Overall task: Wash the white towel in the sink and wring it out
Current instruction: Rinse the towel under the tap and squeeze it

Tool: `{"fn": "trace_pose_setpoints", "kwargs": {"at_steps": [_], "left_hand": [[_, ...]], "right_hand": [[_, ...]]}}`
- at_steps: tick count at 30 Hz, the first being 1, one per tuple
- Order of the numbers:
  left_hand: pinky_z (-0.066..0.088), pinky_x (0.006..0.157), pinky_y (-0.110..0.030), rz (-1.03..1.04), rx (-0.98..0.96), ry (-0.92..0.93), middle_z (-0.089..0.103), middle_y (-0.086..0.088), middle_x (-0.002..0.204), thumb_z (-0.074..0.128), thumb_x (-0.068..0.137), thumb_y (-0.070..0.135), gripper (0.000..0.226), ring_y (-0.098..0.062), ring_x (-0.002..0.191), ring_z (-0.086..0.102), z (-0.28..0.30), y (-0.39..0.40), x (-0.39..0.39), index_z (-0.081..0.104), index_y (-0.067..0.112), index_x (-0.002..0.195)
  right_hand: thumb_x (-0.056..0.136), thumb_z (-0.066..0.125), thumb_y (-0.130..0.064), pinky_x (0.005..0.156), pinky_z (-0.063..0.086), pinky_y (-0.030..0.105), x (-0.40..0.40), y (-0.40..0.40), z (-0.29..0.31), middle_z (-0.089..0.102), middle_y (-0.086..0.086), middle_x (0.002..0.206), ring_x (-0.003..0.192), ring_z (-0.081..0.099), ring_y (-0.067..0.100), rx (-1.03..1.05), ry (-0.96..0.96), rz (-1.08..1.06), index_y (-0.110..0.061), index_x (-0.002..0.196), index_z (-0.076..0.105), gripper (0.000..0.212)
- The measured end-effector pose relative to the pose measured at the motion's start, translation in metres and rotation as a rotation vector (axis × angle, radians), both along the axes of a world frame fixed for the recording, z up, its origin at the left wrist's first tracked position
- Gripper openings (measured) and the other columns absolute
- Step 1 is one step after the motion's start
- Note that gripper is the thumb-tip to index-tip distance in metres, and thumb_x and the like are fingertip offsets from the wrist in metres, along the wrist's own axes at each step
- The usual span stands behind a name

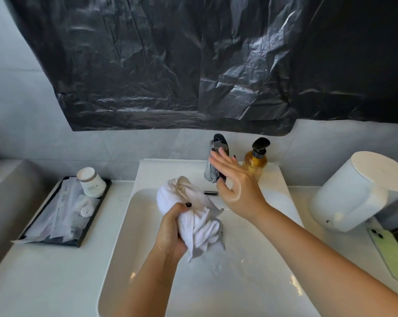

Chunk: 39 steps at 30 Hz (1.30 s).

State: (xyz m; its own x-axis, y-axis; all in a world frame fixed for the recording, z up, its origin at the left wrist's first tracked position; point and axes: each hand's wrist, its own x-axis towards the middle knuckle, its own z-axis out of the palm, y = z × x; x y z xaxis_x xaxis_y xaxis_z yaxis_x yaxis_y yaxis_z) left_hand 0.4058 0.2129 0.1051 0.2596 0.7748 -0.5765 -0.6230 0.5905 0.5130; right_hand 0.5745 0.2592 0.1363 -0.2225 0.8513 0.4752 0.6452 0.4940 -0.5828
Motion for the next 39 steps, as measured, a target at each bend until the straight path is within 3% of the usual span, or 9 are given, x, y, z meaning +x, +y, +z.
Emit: {"fn": "trace_pose_setpoints", "kwargs": {"at_steps": [5, 10, 14, 17, 20, 26, 29, 33, 39], "left_hand": [[0.048, 0.088, -0.049, -0.057, 0.087, 0.085, 0.066, -0.028, 0.095, 0.065, 0.056, 0.017, 0.047, -0.039, 0.083, 0.066, 0.007, -0.017, -0.013, 0.072, -0.009, 0.095], [0.053, 0.063, -0.035, -0.158, 0.186, 0.202, 0.064, -0.026, 0.075, 0.069, 0.042, 0.011, 0.045, -0.035, 0.06, 0.063, 0.015, -0.034, -0.013, 0.069, -0.01, 0.082], [0.054, 0.06, -0.035, -0.122, 0.283, 0.291, 0.065, -0.026, 0.072, 0.062, 0.052, 0.008, 0.035, -0.033, 0.059, 0.065, 0.023, -0.046, -0.011, 0.068, -0.007, 0.083], [0.057, 0.072, -0.043, -0.074, 0.42, 0.443, 0.069, -0.028, 0.091, 0.06, 0.058, 0.006, 0.042, -0.037, 0.078, 0.069, 0.034, -0.05, -0.008, 0.069, 0.001, 0.099], [0.057, 0.063, -0.032, -0.09, 0.54, 0.57, 0.075, -0.01, 0.088, 0.063, 0.065, 0.001, 0.041, -0.02, 0.076, 0.072, 0.05, -0.055, -0.008, 0.069, 0.02, 0.1], [0.051, 0.056, -0.032, -0.193, 0.666, 0.72, 0.069, -0.011, 0.075, 0.07, 0.056, 0.005, 0.043, -0.019, 0.062, 0.063, 0.072, -0.056, -0.047, 0.067, 0.01, 0.098], [0.057, 0.064, -0.041, -0.252, 0.744, 0.806, 0.071, -0.011, 0.082, 0.073, 0.05, 0.01, 0.053, -0.024, 0.071, 0.068, 0.08, -0.056, -0.062, 0.065, 0.017, 0.102], [0.059, 0.08, -0.049, -0.351, 0.861, 0.855, 0.074, -0.007, 0.095, 0.079, 0.054, 0.013, 0.066, -0.027, 0.085, 0.073, 0.09, -0.054, -0.073, 0.059, 0.024, 0.116], [0.052, 0.09, -0.042, -0.61, 0.895, 0.318, 0.066, -0.017, 0.12, 0.08, 0.067, 0.013, 0.073, -0.035, 0.11, 0.063, 0.107, -0.049, -0.088, 0.051, 0.008, 0.135]], "right_hand": [[0.088, 0.059, -0.022, 0.117, 0.02, 0.019, -0.004, -0.06, -0.017, 0.014, -0.016, 0.161, 0.147, 0.012, -0.002, -0.294, 0.115, 0.162, -0.029, 0.154, 0.02, 0.077], [0.076, 0.079, -0.038, 0.105, 0.021, 0.007, 0.003, -0.068, -0.032, 0.001, -0.031, 0.157, 0.144, 0.005, -0.011, -0.628, 0.355, 0.285, -0.046, 0.151, -0.002, 0.111], [0.059, 0.088, -0.033, 0.104, 0.038, 0.017, -0.004, -0.08, -0.023, 0.039, -0.024, 0.147, 0.134, 0.037, -0.007, -0.729, 0.491, 0.252, -0.038, 0.147, 0.028, 0.106], [0.062, 0.087, -0.022, 0.07, 0.052, 0.013, -0.006, -0.092, -0.01, 0.07, -0.011, 0.111, 0.101, 0.066, 0.004, -0.893, 0.621, 0.179, -0.027, 0.117, 0.06, 0.062], [0.067, 0.079, -0.016, 0.061, 0.058, 0.031, -0.003, -0.095, 0.002, 0.072, 0.003, 0.094, 0.082, 0.069, 0.013, -1.015, 0.404, 0.018, -0.012, 0.104, 0.066, 0.039], [0.073, 0.072, -0.021, 0.054, 0.041, 0.028, 0.013, -0.097, 0.062, 0.054, -0.006, 0.071, 0.07, 0.057, 0.019, -0.578, -0.225, -0.279, -0.026, 0.071, 0.048, 0.024], [0.076, 0.063, -0.024, 0.064, 0.048, 0.033, 0.016, -0.096, 0.099, 0.063, -0.004, 0.087, 0.086, 0.061, 0.027, -0.296, -0.394, -0.353, -0.026, 0.081, 0.056, 0.01], [0.071, 0.072, -0.026, 0.067, 0.041, 0.032, 0.006, -0.092, 0.153, 0.062, 0.001, 0.093, 0.089, 0.059, 0.028, 0.163, -0.689, -0.307, -0.021, 0.1, 0.066, 0.03], [0.062, 0.077, -0.01, 0.054, 0.038, 0.03, -0.022, -0.091, 0.206, 0.061, 0.008, 0.078, 0.065, 0.054, 0.026, 0.805, -1.129, -0.097, -0.012, 0.094, 0.069, 0.033]]}}
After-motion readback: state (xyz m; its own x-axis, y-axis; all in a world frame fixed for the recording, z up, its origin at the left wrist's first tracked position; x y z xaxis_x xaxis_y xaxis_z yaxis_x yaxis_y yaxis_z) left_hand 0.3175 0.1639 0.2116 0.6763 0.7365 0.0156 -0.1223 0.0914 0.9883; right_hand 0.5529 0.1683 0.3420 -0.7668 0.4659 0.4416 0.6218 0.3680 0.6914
